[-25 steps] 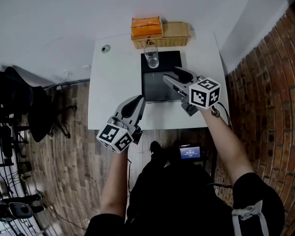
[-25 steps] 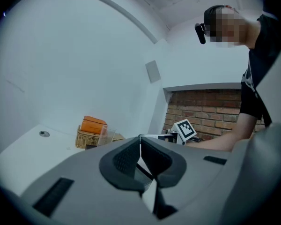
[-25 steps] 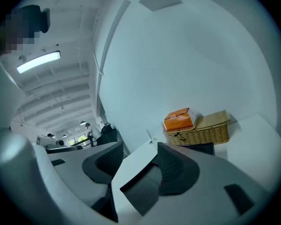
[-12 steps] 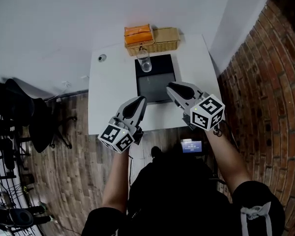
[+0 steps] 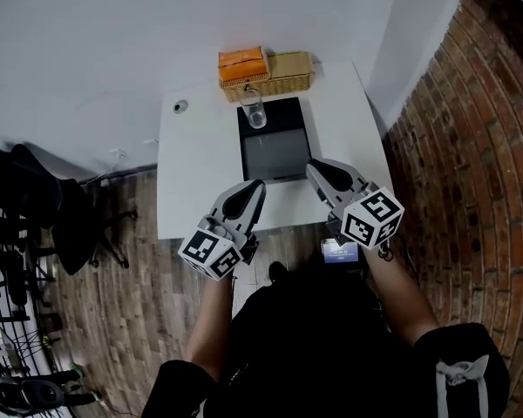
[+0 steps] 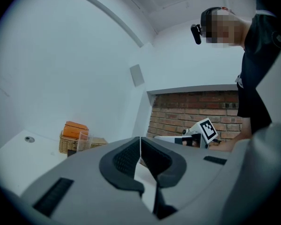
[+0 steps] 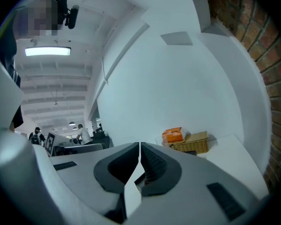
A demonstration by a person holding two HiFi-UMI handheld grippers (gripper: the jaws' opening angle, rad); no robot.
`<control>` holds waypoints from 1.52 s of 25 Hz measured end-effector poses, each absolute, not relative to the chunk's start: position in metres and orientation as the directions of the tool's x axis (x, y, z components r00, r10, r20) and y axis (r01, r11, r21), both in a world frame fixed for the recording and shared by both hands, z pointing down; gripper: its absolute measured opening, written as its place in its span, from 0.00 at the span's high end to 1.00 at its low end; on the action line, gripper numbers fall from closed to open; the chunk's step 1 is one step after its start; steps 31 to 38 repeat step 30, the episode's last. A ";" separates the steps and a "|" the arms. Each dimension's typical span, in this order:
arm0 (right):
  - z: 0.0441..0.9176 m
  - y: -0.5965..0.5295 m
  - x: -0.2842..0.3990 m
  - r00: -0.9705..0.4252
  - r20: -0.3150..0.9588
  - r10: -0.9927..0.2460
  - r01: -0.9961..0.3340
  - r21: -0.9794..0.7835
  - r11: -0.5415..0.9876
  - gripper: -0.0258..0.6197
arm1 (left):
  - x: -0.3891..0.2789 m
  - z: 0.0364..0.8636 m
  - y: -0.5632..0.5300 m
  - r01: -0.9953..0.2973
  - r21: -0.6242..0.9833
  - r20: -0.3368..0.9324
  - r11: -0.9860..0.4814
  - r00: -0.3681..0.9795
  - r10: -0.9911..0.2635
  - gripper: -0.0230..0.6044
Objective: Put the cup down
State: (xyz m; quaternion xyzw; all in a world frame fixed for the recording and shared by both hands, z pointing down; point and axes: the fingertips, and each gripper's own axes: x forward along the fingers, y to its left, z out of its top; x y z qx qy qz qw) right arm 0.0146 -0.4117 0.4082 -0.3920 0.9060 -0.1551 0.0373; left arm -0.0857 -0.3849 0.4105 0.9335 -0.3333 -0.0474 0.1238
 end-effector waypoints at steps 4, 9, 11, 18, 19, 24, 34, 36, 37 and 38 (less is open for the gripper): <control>0.421 -0.405 0.015 -0.673 0.089 -0.734 -0.724 -0.280 0.631 0.93 | -0.084 0.414 -0.376 -0.608 0.269 -0.004 -0.747 0.775 -0.632 0.94; 0.420 -0.408 0.013 -0.664 0.086 -0.742 -0.732 -0.275 0.623 0.93 | -0.082 0.415 -0.375 -0.603 0.270 -0.001 -0.750 0.779 -0.627 0.94; 0.419 -0.410 0.010 -0.666 0.086 -0.741 -0.732 -0.267 0.627 0.93 | -0.083 0.415 -0.375 -0.604 0.270 0.002 -0.750 0.779 -0.627 0.94; 0.419 -0.410 -0.003 -0.670 0.106 -0.734 -0.740 -0.167 0.652 0.93 | -0.085 0.419 -0.376 -0.606 0.277 0.012 -0.746 0.778 -0.628 0.94; 0.420 -0.410 -0.004 -0.671 0.109 -0.734 -0.740 -0.157 0.654 0.93 | -0.085 0.419 -0.375 -0.606 0.278 0.013 -0.745 0.778 -0.628 0.94; 0.420 -0.411 0.000 -0.667 0.107 -0.738 -0.744 -0.157 0.650 0.93 | -0.082 0.422 -0.375 -0.601 0.286 0.012 -0.746 0.781 -0.624 0.94; 0.422 -0.414 0.001 -0.665 0.109 -0.739 -0.745 -0.161 0.648 0.93 | -0.082 0.423 -0.379 -0.600 0.286 0.015 -0.747 0.783 -0.622 0.94; 0.422 -0.414 0.001 -0.665 0.109 -0.739 -0.745 -0.161 0.648 0.93 | -0.082 0.423 -0.379 -0.600 0.286 0.015 -0.747 0.783 -0.622 0.94; 0.422 -0.414 0.001 -0.665 0.109 -0.739 -0.745 -0.161 0.648 0.93 | -0.082 0.423 -0.379 -0.600 0.286 0.015 -0.747 0.783 -0.622 0.94; 0.422 -0.414 0.001 -0.665 0.109 -0.739 -0.745 -0.161 0.648 0.93 | -0.082 0.423 -0.379 -0.600 0.286 0.015 -0.747 0.783 -0.622 0.94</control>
